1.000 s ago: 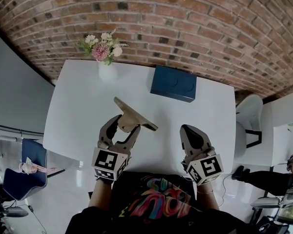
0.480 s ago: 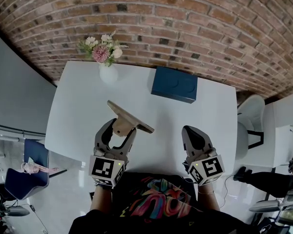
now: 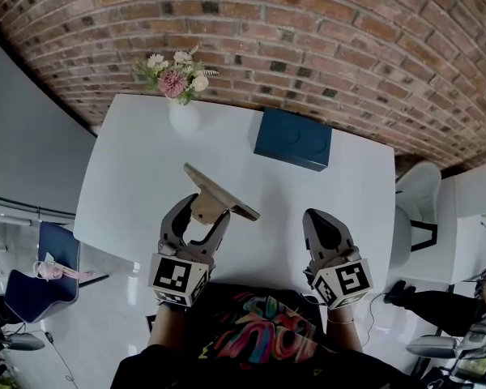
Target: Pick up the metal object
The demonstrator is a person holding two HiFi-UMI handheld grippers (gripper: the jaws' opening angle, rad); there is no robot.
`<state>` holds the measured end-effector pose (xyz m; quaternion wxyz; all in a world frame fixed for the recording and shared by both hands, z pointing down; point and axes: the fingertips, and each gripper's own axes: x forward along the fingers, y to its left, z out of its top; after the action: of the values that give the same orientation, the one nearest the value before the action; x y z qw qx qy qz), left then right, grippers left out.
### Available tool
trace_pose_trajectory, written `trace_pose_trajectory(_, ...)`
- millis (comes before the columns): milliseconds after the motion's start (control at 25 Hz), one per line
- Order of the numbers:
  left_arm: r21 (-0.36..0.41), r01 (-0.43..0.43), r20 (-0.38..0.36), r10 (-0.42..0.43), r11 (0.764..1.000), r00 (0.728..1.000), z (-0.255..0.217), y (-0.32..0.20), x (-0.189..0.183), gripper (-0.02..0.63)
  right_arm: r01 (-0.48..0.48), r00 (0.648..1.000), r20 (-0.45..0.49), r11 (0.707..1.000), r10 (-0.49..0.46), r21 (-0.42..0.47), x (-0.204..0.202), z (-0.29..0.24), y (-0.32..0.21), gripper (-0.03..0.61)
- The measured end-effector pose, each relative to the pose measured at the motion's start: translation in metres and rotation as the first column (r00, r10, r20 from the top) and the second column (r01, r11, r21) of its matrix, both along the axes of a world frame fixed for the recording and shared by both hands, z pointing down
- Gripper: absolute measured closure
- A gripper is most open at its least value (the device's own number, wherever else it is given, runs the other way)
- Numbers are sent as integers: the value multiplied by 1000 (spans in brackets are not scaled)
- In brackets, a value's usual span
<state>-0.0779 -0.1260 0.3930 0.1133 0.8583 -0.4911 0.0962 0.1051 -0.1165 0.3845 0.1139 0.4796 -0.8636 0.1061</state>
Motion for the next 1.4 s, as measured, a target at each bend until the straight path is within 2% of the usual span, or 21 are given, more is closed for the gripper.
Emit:
trace_pose_trajectory(400, 5, -2, 9, 2, 1000, 1000, 0, 0, 0, 319, 29, 1000, -6, 1000, -29, 10, -5, 0, 0, 561)
trace_pose_trajectory(1400, 7, -40, 5, 40, 999, 999, 2, 0, 5, 319, 7, 1000, -7, 1000, -7, 0, -3, 0, 1, 563)
